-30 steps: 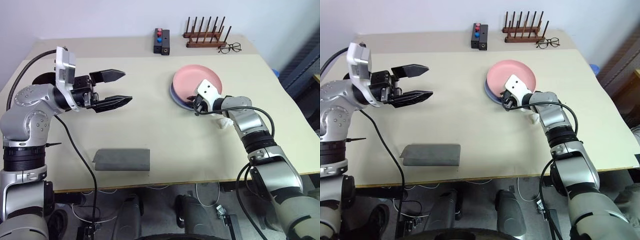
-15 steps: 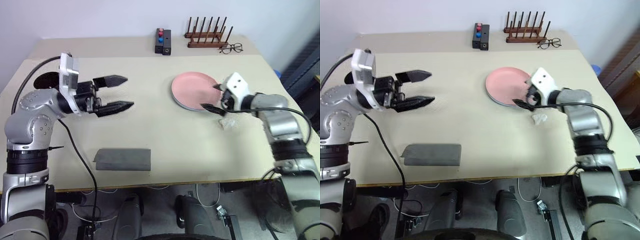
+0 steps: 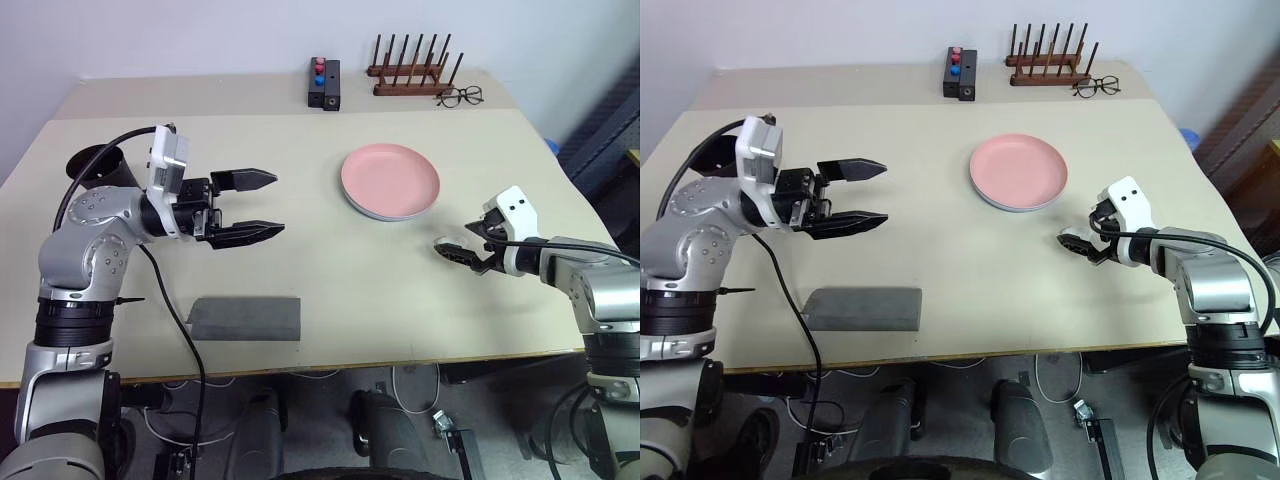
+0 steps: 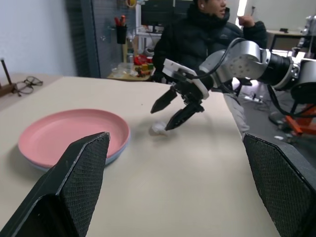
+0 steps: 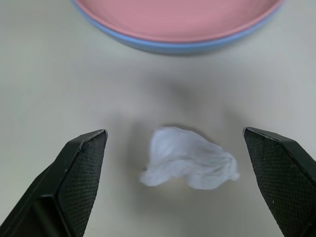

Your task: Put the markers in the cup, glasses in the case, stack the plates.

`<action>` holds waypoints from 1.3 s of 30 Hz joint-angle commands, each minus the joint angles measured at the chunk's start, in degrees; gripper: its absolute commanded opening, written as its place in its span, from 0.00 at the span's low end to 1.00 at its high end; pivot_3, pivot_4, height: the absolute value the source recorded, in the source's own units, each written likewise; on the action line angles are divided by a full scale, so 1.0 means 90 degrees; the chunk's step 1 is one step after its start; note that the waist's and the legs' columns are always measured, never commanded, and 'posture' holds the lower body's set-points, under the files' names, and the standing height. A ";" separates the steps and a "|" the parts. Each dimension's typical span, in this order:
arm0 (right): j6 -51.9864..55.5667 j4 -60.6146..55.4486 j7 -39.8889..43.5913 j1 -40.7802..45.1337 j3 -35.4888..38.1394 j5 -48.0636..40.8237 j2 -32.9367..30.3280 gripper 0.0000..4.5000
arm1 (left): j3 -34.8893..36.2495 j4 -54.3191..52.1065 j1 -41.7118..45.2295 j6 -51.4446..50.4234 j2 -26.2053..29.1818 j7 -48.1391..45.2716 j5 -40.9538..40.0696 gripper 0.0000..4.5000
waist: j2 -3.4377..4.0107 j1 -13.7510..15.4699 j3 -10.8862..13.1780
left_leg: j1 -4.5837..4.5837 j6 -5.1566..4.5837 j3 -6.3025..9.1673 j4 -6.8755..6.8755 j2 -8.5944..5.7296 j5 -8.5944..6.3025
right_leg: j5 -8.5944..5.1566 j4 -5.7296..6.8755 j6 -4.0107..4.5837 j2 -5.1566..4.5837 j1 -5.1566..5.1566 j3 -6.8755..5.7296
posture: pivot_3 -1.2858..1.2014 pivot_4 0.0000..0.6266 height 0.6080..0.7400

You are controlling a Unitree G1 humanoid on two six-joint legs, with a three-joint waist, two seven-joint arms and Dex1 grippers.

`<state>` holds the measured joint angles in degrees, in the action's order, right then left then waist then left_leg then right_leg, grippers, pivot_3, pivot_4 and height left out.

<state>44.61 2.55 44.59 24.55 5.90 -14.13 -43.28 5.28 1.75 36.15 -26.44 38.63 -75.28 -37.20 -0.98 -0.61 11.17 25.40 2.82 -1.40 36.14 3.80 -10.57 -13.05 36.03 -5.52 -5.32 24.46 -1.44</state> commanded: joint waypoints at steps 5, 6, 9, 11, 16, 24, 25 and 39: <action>0.0179 0.0303 -0.0110 0.0156 -0.0193 0.0048 -0.0032 0.88 | 0.0109 -0.0119 0.0062 0.0096 0.0109 -0.0061 0.0003 1.00 | 0.0000 -0.0005 0.0000 | 0.0000 0.0000 0.0000 0.0002 0.0000 0.0000 | 0.0000 0.0000 0.0000 0.0000 0.0000 0.0000 | 0.52 0.24 1.00; 0.0193 0.0294 -0.0051 0.0158 -0.0238 0.0036 -0.0045 0.82 | 0.0119 -0.0125 0.0051 0.0102 0.0122 -0.0061 0.0005 1.00 | 0.0000 -0.0005 0.0000 | 0.0000 0.0000 0.0000 0.0001 0.0000 0.0000 | 0.0000 0.0000 0.0000 0.0000 0.0000 0.0000 | 0.52 0.24 1.00; 0.0171 0.0414 -0.0084 0.0295 -0.0315 0.0072 0.0011 0.48 | 0.0166 -0.0155 0.0013 0.0096 0.0151 -0.0022 -0.0005 1.00 | 0.0000 -0.0023 0.0000 | -0.0001 0.0000 0.0000 0.0001 0.0000 0.0000 | 0.0000 0.0000 0.0000 0.0000 0.0000 0.0001 | 0.52 0.24 1.00; 0.0164 0.0449 -0.0068 0.0400 -0.0279 -0.0004 0.0054 0.24 | 0.0184 -0.0185 -0.0012 0.0088 0.0158 0.0004 -0.0018 1.00 | 0.0000 -0.0020 0.0000 | -0.0001 0.0000 0.0000 0.0001 0.0000 0.0000 | 0.0000 0.0001 0.0000 0.0000 0.0000 0.0000 | 0.52 0.24 1.00; 0.0095 0.0316 0.0100 0.0626 -0.0172 -0.0159 -0.0059 0.01 | 0.0228 -0.0238 -0.0092 0.0081 0.0205 0.0053 -0.0047 1.00 | 0.0000 -0.0008 0.0000 | 0.0000 0.0000 0.0000 0.0000 0.0000 0.0000 | 0.0000 0.0000 0.0000 0.0000 0.0000 0.0000 | 0.52 0.24 1.00; -0.0271 -0.0108 0.0732 0.1154 -0.0144 -0.0618 -0.0141 0.01 | 0.0235 -0.0183 -0.0029 0.0094 0.0201 0.0089 -0.0048 1.00 | 0.0000 -0.0015 0.0000 | 0.0000 0.0000 0.0000 0.0001 0.0000 0.0000 | 0.0000 0.0000 0.0000 0.0000 0.0001 0.0000 | 0.52 0.24 1.00; -0.0313 0.0072 0.0670 0.1267 -0.0191 -0.0556 -0.0089 0.01 | 0.0228 -0.0186 -0.0021 0.0098 0.0192 0.0093 -0.0044 1.00 | 0.0000 -0.0016 0.0000 | 0.0000 0.0000 0.0000 0.0001 0.0000 0.0000 | 0.0000 0.0000 0.0000 0.0000 0.0001 0.0000 | 0.52 0.24 1.00; -0.0382 0.1166 -0.0107 0.1447 -0.0511 0.0105 0.0111 0.83 | 0.0320 -0.0390 -0.0126 0.0008 0.0242 0.0207 -0.0174 1.00 | 0.0000 -0.0013 0.0000 | 0.0005 0.0000 -0.0001 -0.0003 0.0000 0.0000 | 0.0000 -0.0006 0.0000 0.0000 0.0003 0.0000 | 0.52 0.24 1.00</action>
<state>41.19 13.39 44.86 36.09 0.41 -13.66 -42.39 6.40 -0.14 34.50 -26.50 40.20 -73.48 -37.81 -0.97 -0.73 11.18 25.44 2.82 -1.41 36.12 3.80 -10.57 -13.05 35.98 -5.52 -5.32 24.49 -1.44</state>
